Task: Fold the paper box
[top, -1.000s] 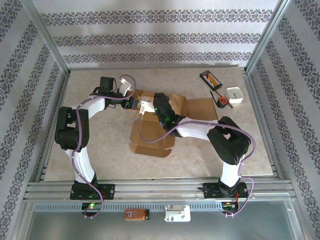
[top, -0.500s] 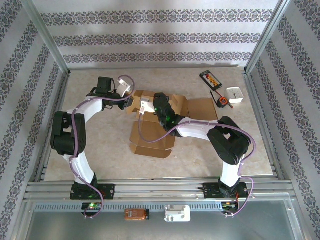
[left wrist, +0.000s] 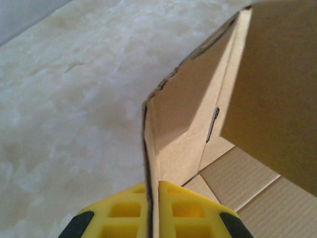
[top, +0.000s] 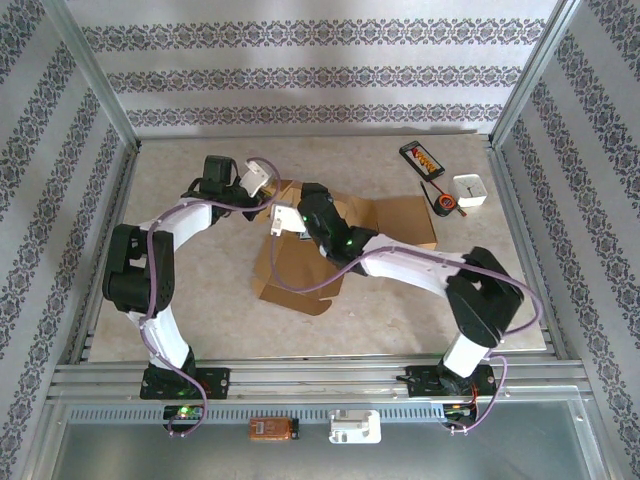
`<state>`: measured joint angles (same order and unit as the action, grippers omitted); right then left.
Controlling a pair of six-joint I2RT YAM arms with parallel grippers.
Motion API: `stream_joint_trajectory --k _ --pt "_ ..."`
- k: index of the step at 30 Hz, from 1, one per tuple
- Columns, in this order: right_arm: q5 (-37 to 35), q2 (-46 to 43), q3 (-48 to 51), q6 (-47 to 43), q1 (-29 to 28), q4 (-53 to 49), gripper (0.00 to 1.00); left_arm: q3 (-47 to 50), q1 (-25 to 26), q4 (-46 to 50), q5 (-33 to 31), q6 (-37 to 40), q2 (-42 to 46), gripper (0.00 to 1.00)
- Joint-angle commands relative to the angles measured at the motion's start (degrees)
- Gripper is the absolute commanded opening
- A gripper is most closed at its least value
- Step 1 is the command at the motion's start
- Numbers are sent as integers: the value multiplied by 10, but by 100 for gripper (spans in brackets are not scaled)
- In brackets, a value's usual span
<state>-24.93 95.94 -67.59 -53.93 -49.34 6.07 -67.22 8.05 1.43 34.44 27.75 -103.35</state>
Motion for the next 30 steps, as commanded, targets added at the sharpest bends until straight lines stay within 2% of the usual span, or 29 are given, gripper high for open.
stream_joint_trajectory --k 1,4,6,8,9,11,14,16,21,26,30 --pt "151 -51 -76 191 7 -233 75 28 7 -67 13 74 24 0" --pt "329 -71 -124 317 46 -308 81 41 12 -87 22 81 28 0" --pt "469 -83 -130 409 92 -302 82 52 18 -104 23 82 32 0" --pt "578 -83 -134 497 140 -284 80 66 23 -119 21 84 37 0" --pt "629 -78 -139 544 164 -273 79 73 26 -127 20 85 39 0" --pt "684 -63 -149 636 206 -256 77 86 31 -141 15 86 44 0" --pt "691 -32 -158 740 257 -256 73 106 41 -162 6 89 51 0" --pt "687 -10 -159 770 284 -266 72 118 50 -175 2 95 57 0" --pt "657 20 -143 721 300 -292 71 137 69 -181 -15 105 72 0" --pt "674 55 -126 687 301 -301 72 166 83 -204 -35 84 86 0" --pt "685 76 -110 676 301 -301 65 187 87 -221 -57 70 95 0"
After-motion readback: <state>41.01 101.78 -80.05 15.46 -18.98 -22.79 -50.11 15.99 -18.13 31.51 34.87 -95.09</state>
